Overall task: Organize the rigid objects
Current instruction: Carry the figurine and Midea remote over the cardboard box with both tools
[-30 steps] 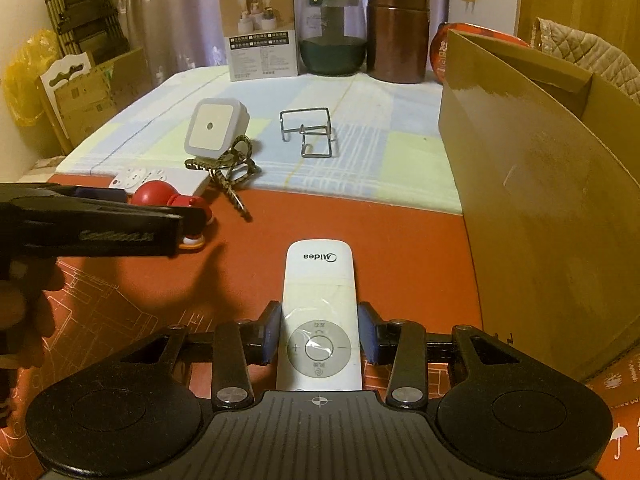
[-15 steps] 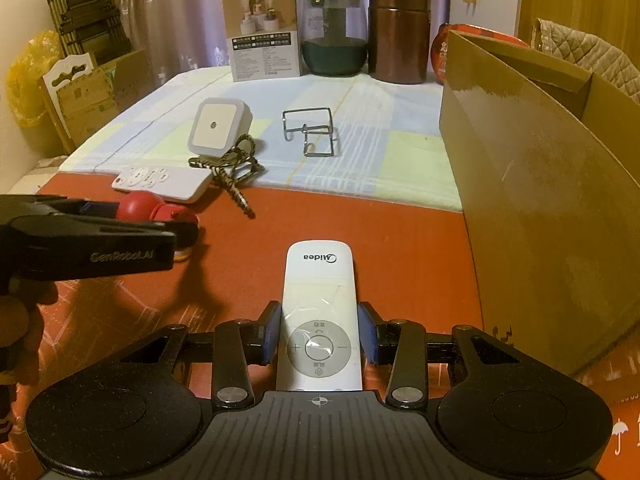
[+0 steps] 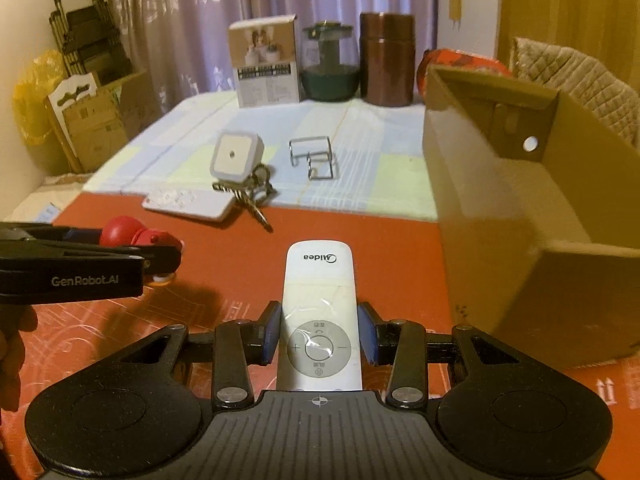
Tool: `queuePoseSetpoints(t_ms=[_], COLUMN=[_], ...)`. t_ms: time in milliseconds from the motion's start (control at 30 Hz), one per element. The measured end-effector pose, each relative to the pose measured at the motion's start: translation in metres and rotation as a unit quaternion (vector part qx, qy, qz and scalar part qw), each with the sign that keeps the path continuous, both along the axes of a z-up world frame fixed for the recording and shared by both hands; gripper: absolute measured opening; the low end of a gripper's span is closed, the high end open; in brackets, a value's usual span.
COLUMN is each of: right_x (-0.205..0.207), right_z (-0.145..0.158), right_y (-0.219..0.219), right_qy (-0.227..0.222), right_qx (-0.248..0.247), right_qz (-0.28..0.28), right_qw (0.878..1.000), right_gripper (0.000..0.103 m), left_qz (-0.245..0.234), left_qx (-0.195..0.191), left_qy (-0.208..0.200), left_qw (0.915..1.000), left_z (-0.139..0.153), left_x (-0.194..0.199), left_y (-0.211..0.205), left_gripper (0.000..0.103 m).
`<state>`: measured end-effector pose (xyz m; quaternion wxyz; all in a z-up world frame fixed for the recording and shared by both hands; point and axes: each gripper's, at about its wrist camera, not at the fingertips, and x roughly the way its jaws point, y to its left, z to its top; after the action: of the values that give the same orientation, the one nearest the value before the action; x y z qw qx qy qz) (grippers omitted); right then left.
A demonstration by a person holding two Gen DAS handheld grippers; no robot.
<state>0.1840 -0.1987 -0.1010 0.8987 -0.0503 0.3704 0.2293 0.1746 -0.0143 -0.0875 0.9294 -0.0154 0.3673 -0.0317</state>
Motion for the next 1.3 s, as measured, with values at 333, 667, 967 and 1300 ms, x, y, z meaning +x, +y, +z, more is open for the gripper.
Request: queuePoseSetpoints(t_ms=[333, 667, 967, 1300], right_x=[-0.044, -0.072, -0.080, -0.053], right_z=[0.049, 0.072, 0.084, 0.117], right_y=[-0.018, -0.041, -0.060, -0.111], right_qy=[-0.020, -0.029, -0.040, -0.070], right_qx=[0.014, 0.020, 0.021, 0.012], right_qz=[-0.012, -0.027, -0.042, -0.078], right_qw=[1.000, 0.999, 0.998, 0.994], right_gripper=[0.037, 0.037, 0.038, 0.038], left_qz=[-0.006, -0.023, -0.046, -0.108], left_qx=[-0.009, -0.011, -0.017, -0.033], left_qy=[-0.014, -0.024, -0.030, -0.038], left_qw=[0.9998, 0.9994, 0.9983, 0.9928], left_z=[0.046, 0.069, 0.085, 0.106], left_x=[-0.054, -0.088, -0.089, -0.053], left_y=[-0.016, -0.038, -0.058, -0.114], left_gripper=[0.063, 0.063, 0.063, 0.063])
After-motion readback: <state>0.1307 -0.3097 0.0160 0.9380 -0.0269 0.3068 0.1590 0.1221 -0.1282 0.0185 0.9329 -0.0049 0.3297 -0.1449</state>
